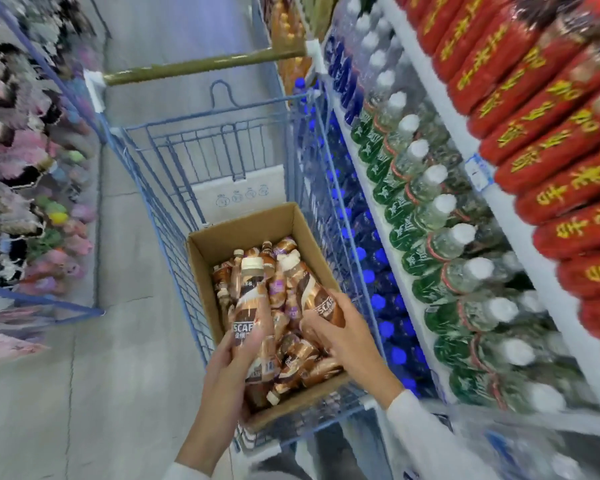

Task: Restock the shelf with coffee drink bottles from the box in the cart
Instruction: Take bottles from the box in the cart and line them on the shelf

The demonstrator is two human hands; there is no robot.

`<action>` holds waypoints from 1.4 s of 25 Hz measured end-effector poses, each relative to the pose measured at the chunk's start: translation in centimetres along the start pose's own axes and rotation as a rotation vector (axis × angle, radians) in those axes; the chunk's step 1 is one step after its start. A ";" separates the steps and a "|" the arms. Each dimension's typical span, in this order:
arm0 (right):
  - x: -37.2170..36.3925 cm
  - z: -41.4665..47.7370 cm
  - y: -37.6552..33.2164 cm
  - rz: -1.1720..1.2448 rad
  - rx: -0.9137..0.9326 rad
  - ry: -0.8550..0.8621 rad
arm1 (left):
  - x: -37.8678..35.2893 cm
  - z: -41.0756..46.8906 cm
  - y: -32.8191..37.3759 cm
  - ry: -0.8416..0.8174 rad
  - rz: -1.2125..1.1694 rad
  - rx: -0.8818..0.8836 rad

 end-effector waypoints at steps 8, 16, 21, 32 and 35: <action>8.7 -19.9 -2.6 0.434 0.165 0.512 | -20.0 -3.4 4.1 -0.496 0.304 -0.109; 16.1 -45.4 2.2 0.620 0.366 0.988 | -40.4 -16.2 -5.5 -0.930 0.451 -0.083; 19.1 -60.2 5.3 0.611 0.480 1.088 | -50.9 -27.2 -11.8 -1.089 0.431 -0.100; 28.4 -82.9 6.8 0.387 0.549 1.401 | -71.3 -42.3 -15.7 -1.416 0.500 -0.372; 31.8 -85.9 5.2 0.282 0.531 1.492 | -76.3 -44.2 -14.7 -1.465 0.632 -0.560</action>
Point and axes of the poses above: each hand's wrist, its own z-axis towards the middle knuckle, its own x-axis out of the back of the hand, y = z × x, the point moved 10 cm from there along z, towards the middle knuckle, and after that the axes turned 15 degrees about -y, right-handed, at the moved point
